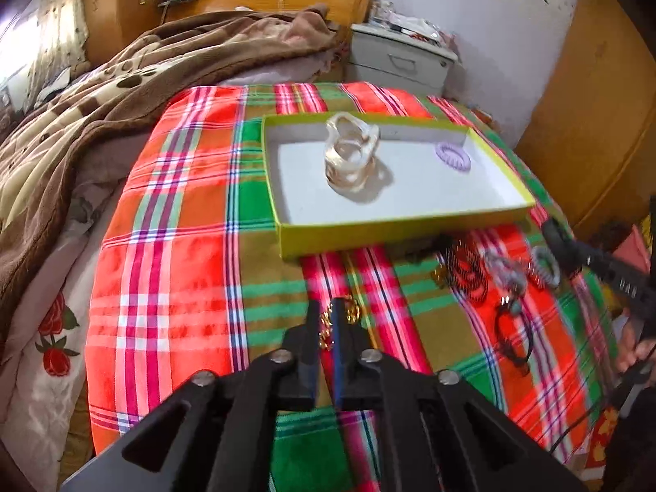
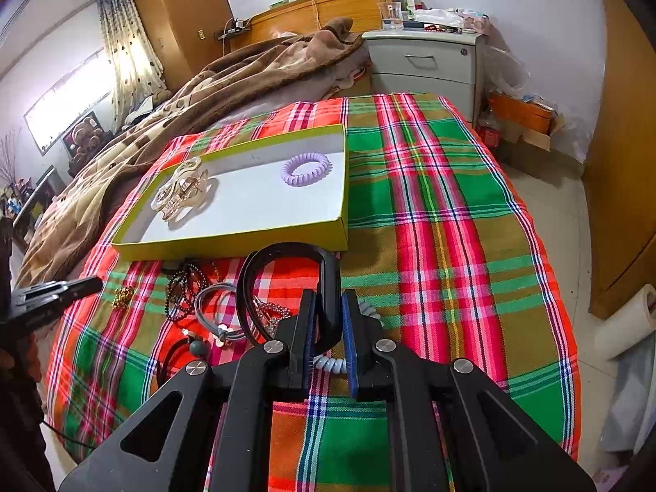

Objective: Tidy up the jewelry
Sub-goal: 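Lift the black band with the right gripper while the left gripper carries the gold chain to the box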

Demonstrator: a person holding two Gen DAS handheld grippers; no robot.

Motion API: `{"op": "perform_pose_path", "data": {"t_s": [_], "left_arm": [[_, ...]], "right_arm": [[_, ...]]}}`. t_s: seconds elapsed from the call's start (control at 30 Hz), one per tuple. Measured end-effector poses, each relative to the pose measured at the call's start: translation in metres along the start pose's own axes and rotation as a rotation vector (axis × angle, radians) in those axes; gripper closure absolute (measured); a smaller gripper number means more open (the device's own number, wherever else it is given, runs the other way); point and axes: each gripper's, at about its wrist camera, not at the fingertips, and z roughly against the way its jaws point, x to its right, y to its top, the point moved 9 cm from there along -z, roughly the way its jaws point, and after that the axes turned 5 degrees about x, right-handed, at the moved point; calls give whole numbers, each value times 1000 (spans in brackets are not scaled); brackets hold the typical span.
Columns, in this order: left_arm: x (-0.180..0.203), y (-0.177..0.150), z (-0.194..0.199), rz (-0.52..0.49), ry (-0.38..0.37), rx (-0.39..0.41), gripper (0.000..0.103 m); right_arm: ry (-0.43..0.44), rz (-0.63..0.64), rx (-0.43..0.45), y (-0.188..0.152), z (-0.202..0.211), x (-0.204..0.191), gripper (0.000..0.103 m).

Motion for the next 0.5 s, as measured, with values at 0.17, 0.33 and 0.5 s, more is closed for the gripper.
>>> {"op": "perform_pose_path", "data": {"t_s": [0.17,0.33,0.5], "left_arm": [[10,-12,-11,-20,-33,-42,63],[11,-17,-21,-77,46,-59,64],[9,-12,-25,-97,76,-51,81]], "right_arm": [[2,0,-3,-1,-1,-2,90],[2,3,-2,-1,-1,-3,90],[3,2,-1,-1,0,-3,90]]}}
